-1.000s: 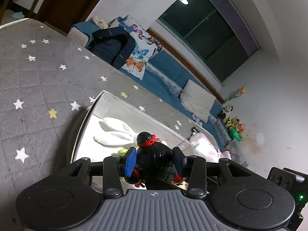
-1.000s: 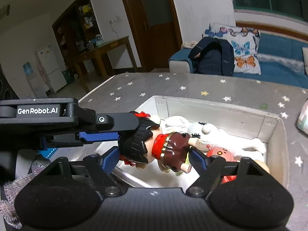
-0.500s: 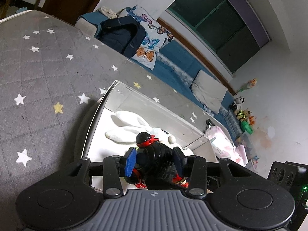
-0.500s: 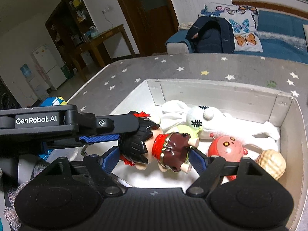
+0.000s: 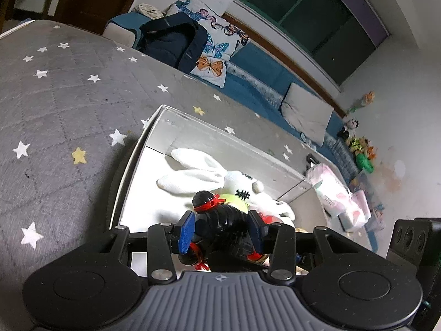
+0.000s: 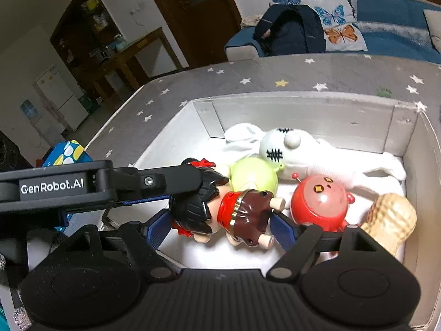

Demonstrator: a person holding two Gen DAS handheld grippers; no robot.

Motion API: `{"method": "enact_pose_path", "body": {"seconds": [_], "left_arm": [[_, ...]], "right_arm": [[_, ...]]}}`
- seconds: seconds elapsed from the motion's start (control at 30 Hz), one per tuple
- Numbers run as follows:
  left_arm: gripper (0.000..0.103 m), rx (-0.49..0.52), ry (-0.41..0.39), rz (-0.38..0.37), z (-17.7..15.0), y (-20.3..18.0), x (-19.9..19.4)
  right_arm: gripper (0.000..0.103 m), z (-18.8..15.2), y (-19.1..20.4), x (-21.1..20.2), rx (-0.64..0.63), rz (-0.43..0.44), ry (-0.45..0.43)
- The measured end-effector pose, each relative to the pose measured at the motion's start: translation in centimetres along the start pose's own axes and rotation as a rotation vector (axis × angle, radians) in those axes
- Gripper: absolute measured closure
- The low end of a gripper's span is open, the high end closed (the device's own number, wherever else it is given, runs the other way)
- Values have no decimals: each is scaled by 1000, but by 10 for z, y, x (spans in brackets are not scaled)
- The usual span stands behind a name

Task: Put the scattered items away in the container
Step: 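Lower the doll into the box beside the alien and open the left gripper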

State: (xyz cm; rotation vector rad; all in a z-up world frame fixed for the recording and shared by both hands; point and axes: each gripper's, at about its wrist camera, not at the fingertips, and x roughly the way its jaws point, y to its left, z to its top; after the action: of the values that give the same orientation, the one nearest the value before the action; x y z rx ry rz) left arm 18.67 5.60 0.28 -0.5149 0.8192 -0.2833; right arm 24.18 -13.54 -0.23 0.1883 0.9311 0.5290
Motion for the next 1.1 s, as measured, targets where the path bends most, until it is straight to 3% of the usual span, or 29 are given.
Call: {"method": "enact_pose_path", "body": {"seconds": [0.5, 1.1], "left_arm": [[59, 60, 30, 31, -4, -3, 11], [60, 71, 18, 52, -3, -7, 7]], "right_arm": [[22, 4, -13, 14, 50, 20, 65], [21, 2, -11, 4, 31, 11, 52]]}}
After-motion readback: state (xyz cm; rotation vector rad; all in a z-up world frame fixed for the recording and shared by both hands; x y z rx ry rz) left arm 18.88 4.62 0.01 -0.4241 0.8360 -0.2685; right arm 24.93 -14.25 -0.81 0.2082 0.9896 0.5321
